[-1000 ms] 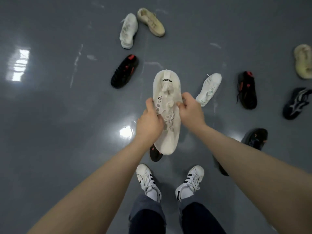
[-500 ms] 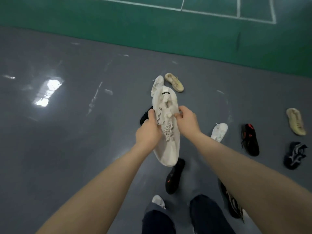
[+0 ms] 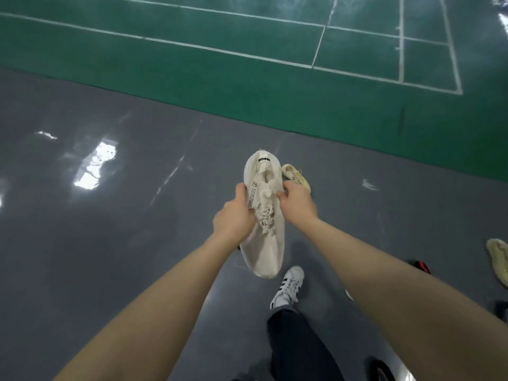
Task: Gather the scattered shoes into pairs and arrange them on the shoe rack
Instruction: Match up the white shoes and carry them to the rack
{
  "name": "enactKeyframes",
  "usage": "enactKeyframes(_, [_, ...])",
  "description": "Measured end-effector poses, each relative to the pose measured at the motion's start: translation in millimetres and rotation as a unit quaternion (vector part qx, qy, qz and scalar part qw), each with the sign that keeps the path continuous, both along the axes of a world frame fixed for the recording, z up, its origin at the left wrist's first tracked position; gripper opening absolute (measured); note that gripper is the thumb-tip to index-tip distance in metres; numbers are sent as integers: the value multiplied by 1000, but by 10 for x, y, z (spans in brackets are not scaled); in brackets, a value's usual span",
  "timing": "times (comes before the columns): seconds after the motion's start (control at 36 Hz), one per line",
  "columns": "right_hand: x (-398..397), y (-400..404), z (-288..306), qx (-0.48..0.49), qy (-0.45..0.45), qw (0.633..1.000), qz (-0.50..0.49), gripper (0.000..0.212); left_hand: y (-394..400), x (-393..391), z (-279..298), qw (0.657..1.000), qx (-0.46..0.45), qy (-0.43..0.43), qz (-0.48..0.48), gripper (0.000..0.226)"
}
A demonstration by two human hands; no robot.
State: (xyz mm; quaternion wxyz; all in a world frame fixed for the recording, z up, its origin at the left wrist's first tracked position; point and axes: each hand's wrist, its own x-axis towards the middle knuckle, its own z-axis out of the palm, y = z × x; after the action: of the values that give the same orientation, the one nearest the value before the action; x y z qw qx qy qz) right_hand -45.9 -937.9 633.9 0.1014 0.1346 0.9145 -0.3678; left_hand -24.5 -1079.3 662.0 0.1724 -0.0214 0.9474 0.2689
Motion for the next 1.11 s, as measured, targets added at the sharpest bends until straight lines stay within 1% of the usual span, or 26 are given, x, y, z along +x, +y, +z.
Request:
enactKeyframes(0.17, [-736, 183, 2, 15, -23, 999, 18, 24, 201, -772, -3, 999, -21, -29, 7, 37])
enactKeyframes(0.25, [-1137, 351, -30, 22, -43, 999, 17, 23, 391, -1195, -25, 998, -41, -53, 2, 36])
enactKeyframes(0.31, [-1326, 431, -52, 26, -54, 998, 23, 26, 467, -1397, -62, 996, -52, -71, 3, 35])
enactKeyframes(0.42, [-1630, 527, -142, 20, -67, 997, 43, 32, 563, -1698, -175, 993, -52, -106, 26, 35])
enactKeyframes(0.5, [-1804, 562, -232, 9, -73, 996, 43, 32, 597, -1865, -256, 992, -46, -110, 36, 35])
enactKeyframes(0.64, [-2043, 585, -401, -20, -95, 995, 34, 36, 575, -2177, -469, 990, -64, -120, 47, 39])
enactKeyframes(0.69, [-2133, 569, -474, -34, -106, 993, 30, 34, 539, -2294, -564, 988, -68, -128, 53, 38])
enactKeyframes(0.78, [-2268, 505, -613, -63, -124, 990, 9, 19, 484, -2463, -685, 987, -79, -135, 50, 38])
enactKeyframes(0.83, [-2353, 439, -721, -78, -134, 988, -20, 13, 456, -2577, -751, 987, -84, -134, 40, 39])
enactKeyframes(0.92, [-2482, 313, -887, -94, -144, 984, -49, 12, 375, -2767, -882, 985, -89, -143, 35, 41])
enactKeyframes(1.0, [-2638, 156, -1034, -107, -159, 980, -51, 10, 207, -2968, -1083, 983, -74, -161, 44, 41])
enactKeyframes(1.08, [-2829, -51, -1205, -116, -174, 976, -55, 22, -18, -3208, -1285, 981, -62, -177, 55, 42])
enactKeyframes(1.11, [-2885, -123, -1256, -118, -183, 974, -57, 18, -94, -3286, -1337, 980, -58, -181, 57, 43])
